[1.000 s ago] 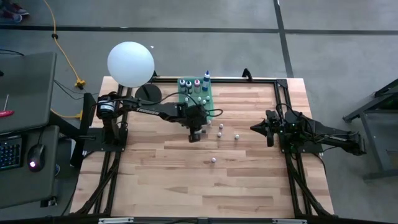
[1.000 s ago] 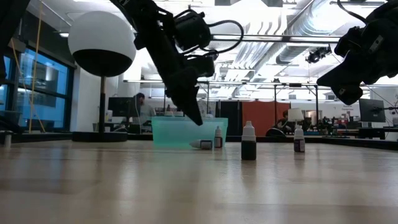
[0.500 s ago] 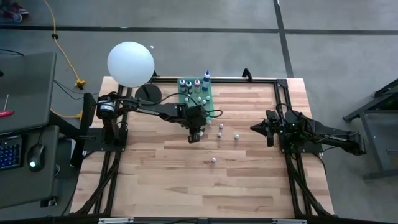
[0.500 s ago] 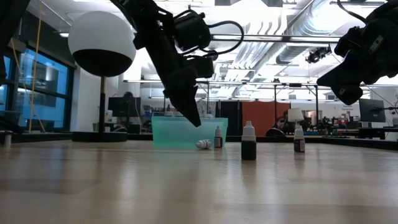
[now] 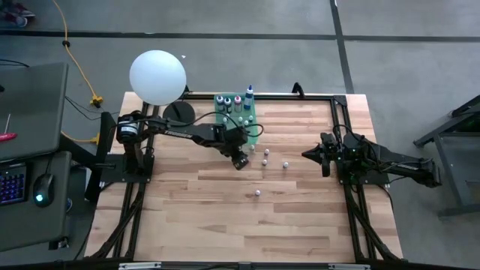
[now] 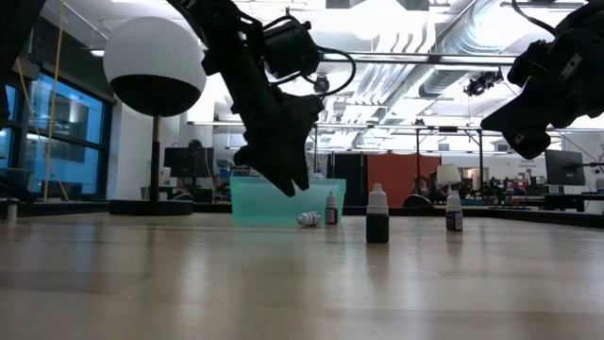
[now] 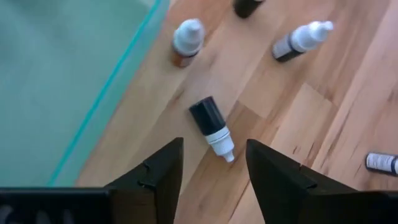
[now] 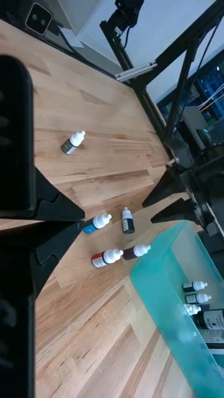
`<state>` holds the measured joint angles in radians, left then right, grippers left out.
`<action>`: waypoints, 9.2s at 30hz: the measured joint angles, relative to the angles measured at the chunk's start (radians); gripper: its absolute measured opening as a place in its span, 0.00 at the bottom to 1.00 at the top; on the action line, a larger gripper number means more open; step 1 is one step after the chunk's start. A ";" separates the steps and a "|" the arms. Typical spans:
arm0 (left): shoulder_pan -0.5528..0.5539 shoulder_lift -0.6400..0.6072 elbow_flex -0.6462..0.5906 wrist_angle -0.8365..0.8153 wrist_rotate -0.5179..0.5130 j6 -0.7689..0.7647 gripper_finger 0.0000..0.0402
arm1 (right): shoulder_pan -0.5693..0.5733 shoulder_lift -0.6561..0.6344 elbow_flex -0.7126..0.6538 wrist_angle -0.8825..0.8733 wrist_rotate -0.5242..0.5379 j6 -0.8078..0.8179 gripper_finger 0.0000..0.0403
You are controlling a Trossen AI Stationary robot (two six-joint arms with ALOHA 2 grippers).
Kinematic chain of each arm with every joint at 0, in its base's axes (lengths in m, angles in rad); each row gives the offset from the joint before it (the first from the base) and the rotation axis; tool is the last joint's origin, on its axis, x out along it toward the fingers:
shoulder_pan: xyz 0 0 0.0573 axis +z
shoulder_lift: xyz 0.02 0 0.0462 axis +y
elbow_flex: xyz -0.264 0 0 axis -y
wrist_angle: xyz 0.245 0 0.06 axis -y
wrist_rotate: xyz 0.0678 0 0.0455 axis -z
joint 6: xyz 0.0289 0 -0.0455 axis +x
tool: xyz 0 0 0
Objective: Pick & Place food coloring
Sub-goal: Put the small purple food coloring bottle into the blue bin
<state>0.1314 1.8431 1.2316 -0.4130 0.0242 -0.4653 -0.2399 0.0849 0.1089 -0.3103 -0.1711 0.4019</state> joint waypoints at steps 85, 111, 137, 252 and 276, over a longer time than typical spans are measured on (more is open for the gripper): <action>-0.034 0.286 0.337 -0.325 -0.023 -0.215 0.15 | 0.000 0.000 0.000 0.000 0.000 0.000 0.00; -0.049 0.290 0.782 -0.941 0.161 0.112 0.13 | 0.000 0.000 0.000 0.000 0.000 -0.001 0.00; -0.047 0.286 0.948 -1.092 0.142 0.314 0.13 | 0.000 0.000 0.000 0.000 0.000 -0.001 0.00; 0.220 0.497 0.930 -1.158 -0.069 0.358 0.13 | 0.000 0.000 0.000 0.000 0.000 0.000 0.00; 0.220 0.497 0.930 -1.158 -0.059 0.469 0.24 | 0.000 0.000 0.000 0.000 0.000 0.000 0.00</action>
<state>0.3511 2.3398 2.1616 -1.5711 -0.0350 0.0036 -0.2401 0.0853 0.1089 -0.3103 -0.1711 0.4018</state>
